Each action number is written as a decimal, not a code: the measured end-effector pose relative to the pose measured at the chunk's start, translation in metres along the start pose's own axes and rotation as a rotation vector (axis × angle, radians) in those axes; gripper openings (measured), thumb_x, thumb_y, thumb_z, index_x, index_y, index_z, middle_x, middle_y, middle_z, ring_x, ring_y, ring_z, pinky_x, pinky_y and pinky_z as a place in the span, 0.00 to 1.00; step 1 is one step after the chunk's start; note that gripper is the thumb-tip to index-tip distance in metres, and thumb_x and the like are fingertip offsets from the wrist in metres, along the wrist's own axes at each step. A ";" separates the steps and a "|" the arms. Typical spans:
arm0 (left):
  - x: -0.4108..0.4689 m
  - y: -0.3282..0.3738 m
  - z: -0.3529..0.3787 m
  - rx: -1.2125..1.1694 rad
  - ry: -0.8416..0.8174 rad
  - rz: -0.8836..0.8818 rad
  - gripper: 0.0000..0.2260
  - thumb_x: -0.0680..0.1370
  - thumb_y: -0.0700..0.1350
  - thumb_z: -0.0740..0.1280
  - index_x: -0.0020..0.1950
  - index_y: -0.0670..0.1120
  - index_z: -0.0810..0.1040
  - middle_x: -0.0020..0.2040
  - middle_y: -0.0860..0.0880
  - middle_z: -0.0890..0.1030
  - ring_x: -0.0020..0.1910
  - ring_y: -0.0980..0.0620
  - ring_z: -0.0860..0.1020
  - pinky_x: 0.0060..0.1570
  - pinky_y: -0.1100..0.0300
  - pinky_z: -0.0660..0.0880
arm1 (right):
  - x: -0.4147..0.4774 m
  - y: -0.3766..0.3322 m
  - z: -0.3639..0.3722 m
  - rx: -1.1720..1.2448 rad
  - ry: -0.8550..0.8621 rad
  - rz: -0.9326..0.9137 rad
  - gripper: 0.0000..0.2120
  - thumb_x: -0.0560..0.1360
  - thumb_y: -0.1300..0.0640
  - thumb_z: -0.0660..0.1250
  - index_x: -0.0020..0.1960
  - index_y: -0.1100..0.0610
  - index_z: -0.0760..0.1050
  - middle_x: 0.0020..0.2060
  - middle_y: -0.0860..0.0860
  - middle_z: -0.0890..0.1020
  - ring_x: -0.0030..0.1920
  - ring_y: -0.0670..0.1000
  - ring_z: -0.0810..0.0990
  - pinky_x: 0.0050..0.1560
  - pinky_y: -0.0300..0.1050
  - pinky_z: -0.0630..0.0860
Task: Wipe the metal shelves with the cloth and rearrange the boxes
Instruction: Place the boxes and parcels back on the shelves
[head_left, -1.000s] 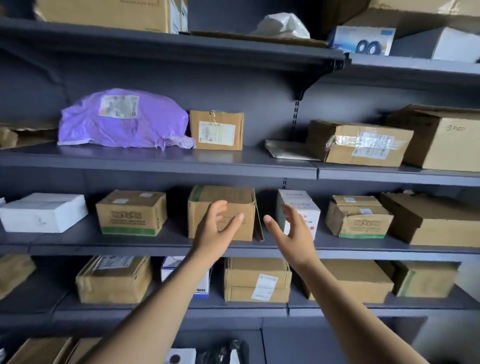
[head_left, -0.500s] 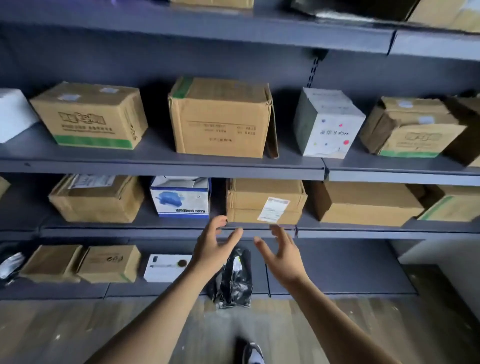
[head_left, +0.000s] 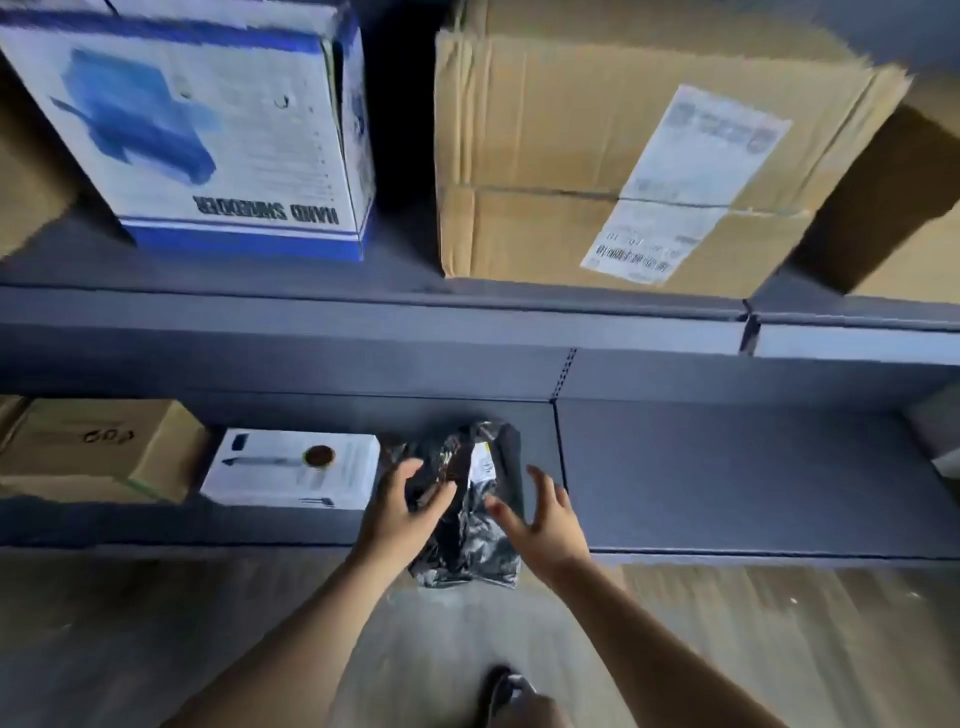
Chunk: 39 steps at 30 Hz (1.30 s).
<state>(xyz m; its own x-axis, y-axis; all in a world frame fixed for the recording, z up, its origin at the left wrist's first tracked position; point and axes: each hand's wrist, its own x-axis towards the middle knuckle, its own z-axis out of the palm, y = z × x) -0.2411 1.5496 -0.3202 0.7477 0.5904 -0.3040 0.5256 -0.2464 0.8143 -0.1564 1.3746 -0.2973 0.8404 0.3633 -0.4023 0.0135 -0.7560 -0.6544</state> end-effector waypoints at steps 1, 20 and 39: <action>0.015 -0.024 0.015 0.005 0.014 -0.005 0.25 0.76 0.56 0.73 0.69 0.48 0.74 0.68 0.50 0.76 0.67 0.49 0.74 0.64 0.58 0.69 | 0.018 0.018 0.018 -0.006 -0.008 -0.003 0.37 0.76 0.34 0.67 0.78 0.49 0.61 0.73 0.54 0.67 0.71 0.58 0.72 0.67 0.52 0.71; 0.108 -0.198 0.131 0.051 0.074 -0.064 0.39 0.72 0.62 0.74 0.78 0.51 0.64 0.78 0.49 0.59 0.77 0.51 0.61 0.73 0.58 0.59 | 0.160 0.175 0.162 0.025 -0.078 0.040 0.47 0.68 0.30 0.72 0.80 0.40 0.56 0.73 0.55 0.64 0.65 0.58 0.76 0.62 0.56 0.80; -0.005 -0.086 0.061 0.202 0.054 0.132 0.16 0.73 0.41 0.76 0.60 0.45 0.81 0.50 0.49 0.78 0.48 0.51 0.78 0.45 0.69 0.68 | 0.039 0.082 0.078 -0.074 -0.062 0.076 0.27 0.74 0.45 0.74 0.71 0.49 0.74 0.60 0.54 0.82 0.59 0.55 0.81 0.59 0.49 0.79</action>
<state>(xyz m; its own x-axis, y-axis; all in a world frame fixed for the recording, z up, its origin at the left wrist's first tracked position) -0.2655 1.5214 -0.4188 0.7957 0.5813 -0.1700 0.4990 -0.4701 0.7280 -0.1647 1.3694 -0.4165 0.8052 0.3350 -0.4893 -0.0070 -0.8197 -0.5727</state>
